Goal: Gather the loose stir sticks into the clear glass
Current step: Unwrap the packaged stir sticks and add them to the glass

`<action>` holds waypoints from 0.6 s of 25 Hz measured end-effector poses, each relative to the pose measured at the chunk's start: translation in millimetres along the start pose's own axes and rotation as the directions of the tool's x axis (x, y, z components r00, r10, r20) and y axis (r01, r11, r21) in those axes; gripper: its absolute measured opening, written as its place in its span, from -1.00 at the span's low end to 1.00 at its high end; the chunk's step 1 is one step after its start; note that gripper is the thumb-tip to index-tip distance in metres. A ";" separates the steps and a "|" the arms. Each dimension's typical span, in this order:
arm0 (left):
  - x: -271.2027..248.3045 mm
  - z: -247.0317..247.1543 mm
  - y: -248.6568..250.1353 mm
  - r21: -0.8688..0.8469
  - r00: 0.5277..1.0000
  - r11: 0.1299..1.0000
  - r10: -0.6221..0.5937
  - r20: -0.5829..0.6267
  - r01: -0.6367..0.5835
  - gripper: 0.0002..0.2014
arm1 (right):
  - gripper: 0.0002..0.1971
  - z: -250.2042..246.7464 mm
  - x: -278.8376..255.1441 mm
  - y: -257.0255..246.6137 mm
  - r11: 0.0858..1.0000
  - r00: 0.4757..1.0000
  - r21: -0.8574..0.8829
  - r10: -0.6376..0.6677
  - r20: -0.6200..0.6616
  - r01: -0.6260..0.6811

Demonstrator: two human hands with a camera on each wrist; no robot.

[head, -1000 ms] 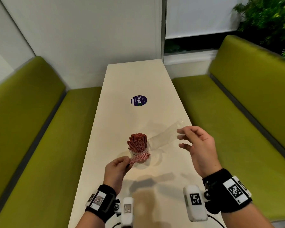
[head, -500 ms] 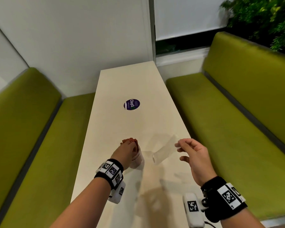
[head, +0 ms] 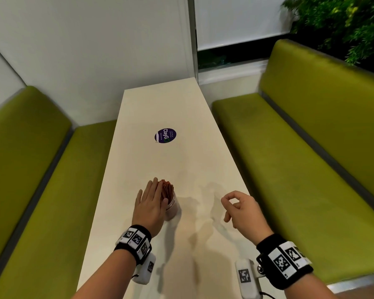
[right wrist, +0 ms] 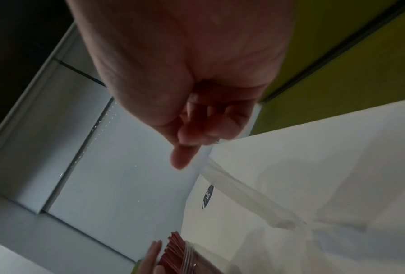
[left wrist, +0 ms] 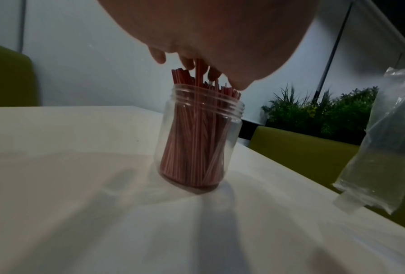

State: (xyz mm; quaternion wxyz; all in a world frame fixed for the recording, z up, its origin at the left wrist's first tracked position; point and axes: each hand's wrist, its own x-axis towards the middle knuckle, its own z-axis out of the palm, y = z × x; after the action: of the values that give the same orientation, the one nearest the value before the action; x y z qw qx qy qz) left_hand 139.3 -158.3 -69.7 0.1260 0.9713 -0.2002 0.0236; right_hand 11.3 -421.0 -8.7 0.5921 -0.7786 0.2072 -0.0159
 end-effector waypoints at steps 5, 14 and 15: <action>-17.5 -11.9 24.6 -0.127 0.953 0.992 -0.040 -0.301 0.002 -0.57 | -0.90 -5.0 5.2 11.3 0.998 0.998 -0.022 -0.059 -0.007 0.059; -66.4 55.8 93.4 -0.260 0.993 0.964 0.081 0.089 -0.055 -0.80 | -0.69 -3.8 -12.3 94.1 0.890 0.971 -0.451 0.165 0.174 -0.071; -67.2 62.8 101.3 -0.254 0.987 0.967 0.074 0.142 -0.036 -0.78 | -0.65 -6.7 -14.1 96.3 0.874 0.965 -0.480 0.184 0.189 -0.073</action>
State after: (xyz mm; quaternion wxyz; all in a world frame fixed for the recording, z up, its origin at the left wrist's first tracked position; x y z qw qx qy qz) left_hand 37.2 -238.5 -113.2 0.2314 0.9407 -0.2374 -0.0718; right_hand -32.6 -442.8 -93.0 0.4057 -0.8795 0.1869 0.1639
